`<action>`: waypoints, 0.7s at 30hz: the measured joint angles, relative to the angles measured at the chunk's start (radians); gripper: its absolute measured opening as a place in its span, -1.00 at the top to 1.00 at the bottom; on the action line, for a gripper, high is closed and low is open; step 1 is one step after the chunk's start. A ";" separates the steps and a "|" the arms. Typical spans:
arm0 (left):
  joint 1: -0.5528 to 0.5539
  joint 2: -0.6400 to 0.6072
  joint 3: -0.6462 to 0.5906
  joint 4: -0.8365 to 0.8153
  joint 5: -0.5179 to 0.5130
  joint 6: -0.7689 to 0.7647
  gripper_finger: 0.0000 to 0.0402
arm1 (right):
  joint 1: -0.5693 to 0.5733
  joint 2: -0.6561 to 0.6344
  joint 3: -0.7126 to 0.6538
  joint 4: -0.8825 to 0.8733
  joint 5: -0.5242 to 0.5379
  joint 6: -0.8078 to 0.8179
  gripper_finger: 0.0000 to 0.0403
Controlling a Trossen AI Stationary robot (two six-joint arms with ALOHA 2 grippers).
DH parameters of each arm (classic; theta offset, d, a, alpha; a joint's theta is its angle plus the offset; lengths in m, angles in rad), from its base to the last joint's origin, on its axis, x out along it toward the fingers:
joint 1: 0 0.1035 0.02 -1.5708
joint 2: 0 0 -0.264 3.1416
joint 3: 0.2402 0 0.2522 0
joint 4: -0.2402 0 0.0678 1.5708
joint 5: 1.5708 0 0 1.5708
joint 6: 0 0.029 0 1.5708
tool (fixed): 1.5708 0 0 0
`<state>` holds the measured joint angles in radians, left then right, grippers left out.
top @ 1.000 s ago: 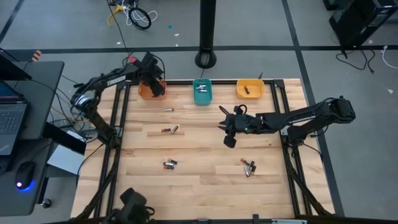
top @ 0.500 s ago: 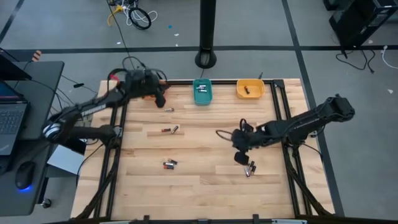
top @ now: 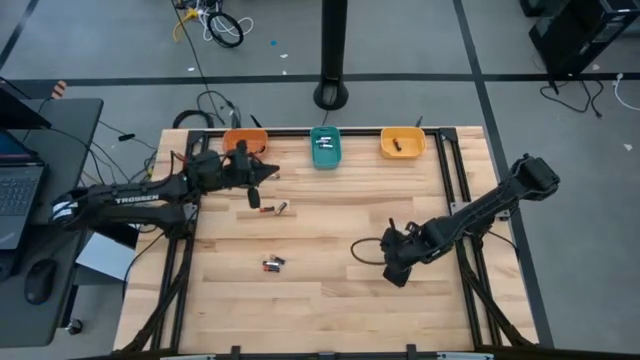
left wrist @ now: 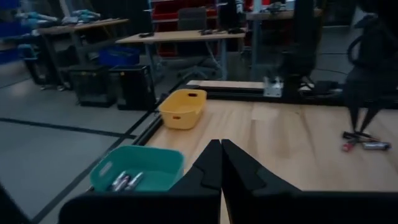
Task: Sort batteries
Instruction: Put the red-black battery in the yellow bin
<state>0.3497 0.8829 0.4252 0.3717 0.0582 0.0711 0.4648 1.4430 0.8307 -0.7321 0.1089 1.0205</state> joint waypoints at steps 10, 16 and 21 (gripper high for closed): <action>-0.180 0.005 0.000 0.029 -0.141 0.042 0.97 | 0.004 0.112 0.000 -0.005 -0.027 -0.001 0.31; -0.235 0.015 0.000 0.031 -0.167 0.048 0.97 | -0.008 0.144 0.000 -0.003 -0.035 -0.016 0.25; -0.258 0.016 0.000 0.030 -0.201 0.048 0.97 | -0.028 0.180 -0.001 0.010 -0.037 -0.048 0.33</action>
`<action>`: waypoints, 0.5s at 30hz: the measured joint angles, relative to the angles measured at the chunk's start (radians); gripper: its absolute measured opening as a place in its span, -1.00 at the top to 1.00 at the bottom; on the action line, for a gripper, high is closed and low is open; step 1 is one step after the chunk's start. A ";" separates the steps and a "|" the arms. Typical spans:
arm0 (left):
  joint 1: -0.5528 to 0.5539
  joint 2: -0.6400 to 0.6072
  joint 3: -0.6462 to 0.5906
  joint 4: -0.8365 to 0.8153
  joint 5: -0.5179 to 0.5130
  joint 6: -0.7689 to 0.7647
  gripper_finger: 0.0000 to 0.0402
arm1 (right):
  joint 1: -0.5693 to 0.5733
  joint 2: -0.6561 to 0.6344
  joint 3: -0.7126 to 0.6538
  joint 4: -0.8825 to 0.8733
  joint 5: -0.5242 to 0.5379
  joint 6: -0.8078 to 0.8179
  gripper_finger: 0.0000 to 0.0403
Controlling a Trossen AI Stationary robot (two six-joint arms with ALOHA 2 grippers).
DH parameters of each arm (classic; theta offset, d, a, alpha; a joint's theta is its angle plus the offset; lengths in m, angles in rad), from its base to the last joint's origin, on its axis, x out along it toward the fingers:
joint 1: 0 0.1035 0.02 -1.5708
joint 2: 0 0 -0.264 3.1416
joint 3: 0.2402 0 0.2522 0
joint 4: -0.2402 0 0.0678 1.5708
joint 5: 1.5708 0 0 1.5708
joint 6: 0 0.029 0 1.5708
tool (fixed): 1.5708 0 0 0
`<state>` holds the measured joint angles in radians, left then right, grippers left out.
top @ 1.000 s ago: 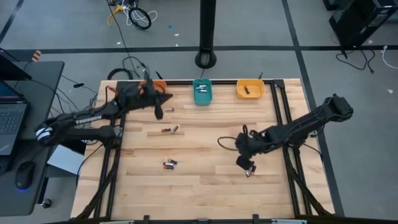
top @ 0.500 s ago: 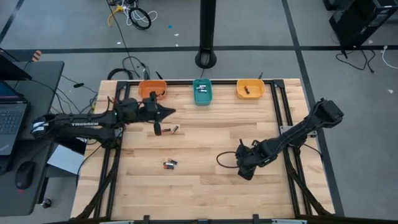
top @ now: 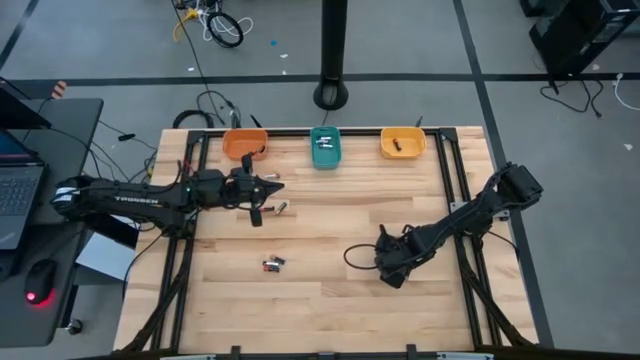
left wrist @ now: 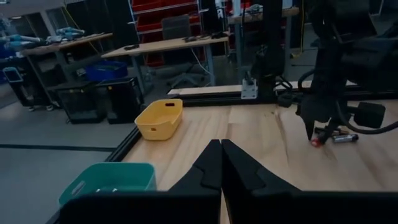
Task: Sort batteries
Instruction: Put the red-black battery in the yellow bin
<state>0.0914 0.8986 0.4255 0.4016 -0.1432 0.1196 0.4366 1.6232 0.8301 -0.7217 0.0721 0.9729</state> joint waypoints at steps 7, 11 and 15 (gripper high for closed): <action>-0.002 0.000 0.000 -0.003 -0.006 0.000 0.97 | -0.028 0.012 0.001 0.016 -0.018 -0.059 0.58; -0.002 0.000 0.000 -0.004 -0.006 -0.014 0.97 | -0.054 0.010 0.001 0.016 -0.025 -0.107 0.71; -0.002 0.001 -0.016 0.028 -0.007 -0.010 0.97 | -0.077 -0.006 -0.001 0.028 -0.024 -0.159 0.71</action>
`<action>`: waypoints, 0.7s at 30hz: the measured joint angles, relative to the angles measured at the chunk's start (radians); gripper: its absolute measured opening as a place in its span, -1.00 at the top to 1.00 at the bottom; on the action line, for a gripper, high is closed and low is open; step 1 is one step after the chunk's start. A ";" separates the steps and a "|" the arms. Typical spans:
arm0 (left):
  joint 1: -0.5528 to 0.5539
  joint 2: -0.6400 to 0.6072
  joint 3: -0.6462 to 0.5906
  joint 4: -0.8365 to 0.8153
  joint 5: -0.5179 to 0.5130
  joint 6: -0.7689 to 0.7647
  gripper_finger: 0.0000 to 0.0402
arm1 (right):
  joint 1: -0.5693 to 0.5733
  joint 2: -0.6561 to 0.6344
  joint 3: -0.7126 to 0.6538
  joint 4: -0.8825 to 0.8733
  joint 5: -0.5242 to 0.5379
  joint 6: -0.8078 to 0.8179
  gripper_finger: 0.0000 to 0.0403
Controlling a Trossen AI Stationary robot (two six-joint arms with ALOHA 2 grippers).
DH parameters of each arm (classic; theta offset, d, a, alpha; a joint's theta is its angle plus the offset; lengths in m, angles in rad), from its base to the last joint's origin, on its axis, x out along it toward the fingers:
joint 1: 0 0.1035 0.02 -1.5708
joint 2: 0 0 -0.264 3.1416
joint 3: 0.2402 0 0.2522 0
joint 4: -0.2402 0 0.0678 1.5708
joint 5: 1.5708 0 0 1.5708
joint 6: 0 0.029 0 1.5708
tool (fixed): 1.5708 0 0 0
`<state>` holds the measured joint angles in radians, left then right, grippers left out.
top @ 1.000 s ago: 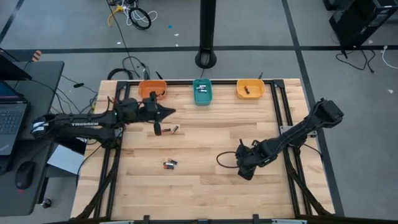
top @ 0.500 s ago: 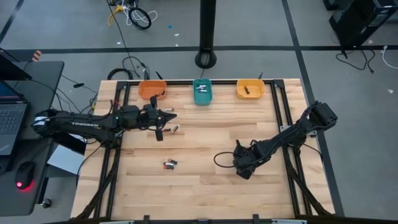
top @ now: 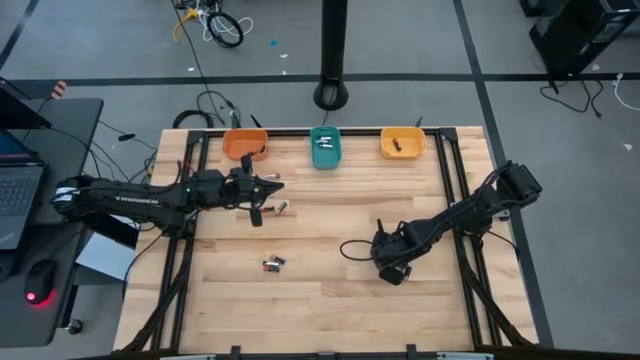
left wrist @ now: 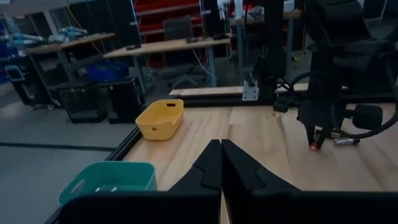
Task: Sort batteries
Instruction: Put the red-black battery in the yellow bin
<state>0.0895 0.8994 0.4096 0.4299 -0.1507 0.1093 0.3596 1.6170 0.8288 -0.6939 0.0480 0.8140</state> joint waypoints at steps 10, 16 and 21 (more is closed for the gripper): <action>0.000 0.059 -0.183 0.388 0.002 -0.053 0.97 | -0.147 -0.069 0.133 -0.083 0.099 -0.234 0.71; 0.000 0.059 -0.218 0.415 0.005 -0.082 0.97 | -0.364 -0.075 0.291 -0.247 0.189 -0.435 0.71; 0.000 0.059 -0.218 0.413 0.010 -0.083 0.97 | -0.611 -0.076 0.380 -0.283 0.222 -0.637 0.71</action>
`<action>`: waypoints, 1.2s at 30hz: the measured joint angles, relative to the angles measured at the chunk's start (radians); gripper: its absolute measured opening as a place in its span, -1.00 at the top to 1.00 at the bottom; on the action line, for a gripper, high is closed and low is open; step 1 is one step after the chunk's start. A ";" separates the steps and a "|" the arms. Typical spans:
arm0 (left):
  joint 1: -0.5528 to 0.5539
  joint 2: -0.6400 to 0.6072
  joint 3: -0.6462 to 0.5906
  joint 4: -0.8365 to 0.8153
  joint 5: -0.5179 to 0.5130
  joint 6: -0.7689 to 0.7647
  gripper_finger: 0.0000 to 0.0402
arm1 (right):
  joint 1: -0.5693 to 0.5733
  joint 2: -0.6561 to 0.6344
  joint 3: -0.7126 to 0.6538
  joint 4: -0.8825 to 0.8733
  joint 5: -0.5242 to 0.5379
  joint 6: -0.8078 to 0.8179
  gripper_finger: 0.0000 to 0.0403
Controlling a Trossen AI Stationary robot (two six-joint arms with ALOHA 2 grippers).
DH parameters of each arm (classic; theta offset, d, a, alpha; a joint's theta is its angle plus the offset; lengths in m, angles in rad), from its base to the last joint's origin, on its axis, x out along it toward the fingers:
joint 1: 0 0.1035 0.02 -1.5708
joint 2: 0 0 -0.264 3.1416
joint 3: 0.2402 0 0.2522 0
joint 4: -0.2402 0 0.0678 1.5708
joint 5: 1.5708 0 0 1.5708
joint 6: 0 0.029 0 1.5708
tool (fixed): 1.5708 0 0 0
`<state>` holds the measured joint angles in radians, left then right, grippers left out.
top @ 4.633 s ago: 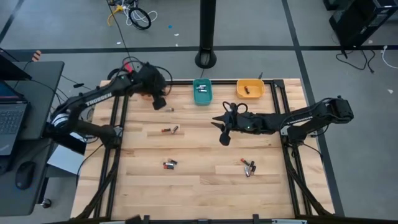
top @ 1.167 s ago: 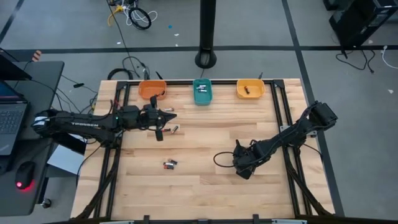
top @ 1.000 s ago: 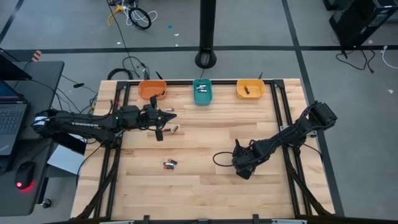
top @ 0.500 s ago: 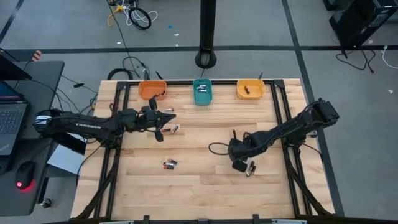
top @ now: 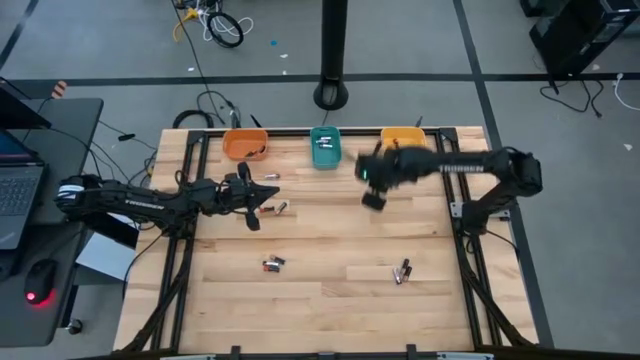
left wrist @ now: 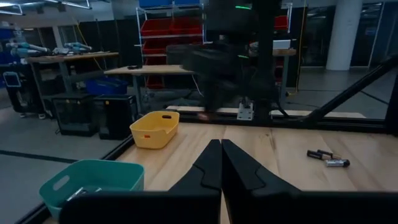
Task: Sort batteries
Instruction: Put the red-black battery in the yellow bin
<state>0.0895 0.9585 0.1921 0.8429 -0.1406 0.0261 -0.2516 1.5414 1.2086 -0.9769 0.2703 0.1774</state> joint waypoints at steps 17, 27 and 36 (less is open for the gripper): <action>0.000 0.000 0.000 -0.005 0.014 0.007 0.97 | -0.638 0.084 -0.010 0.162 -0.134 -0.158 0.71; 0.000 0.000 0.000 -0.008 0.021 0.017 0.97 | -0.731 0.243 -0.021 0.232 -0.141 -0.100 0.71; 0.000 0.000 0.000 -0.008 0.022 0.018 0.97 | -0.772 0.328 -0.021 0.249 -0.144 -0.078 0.71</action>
<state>0.0895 0.9581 0.1921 0.8349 -0.1188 0.0437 -1.0232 1.8692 1.1873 -0.7282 0.1259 0.0995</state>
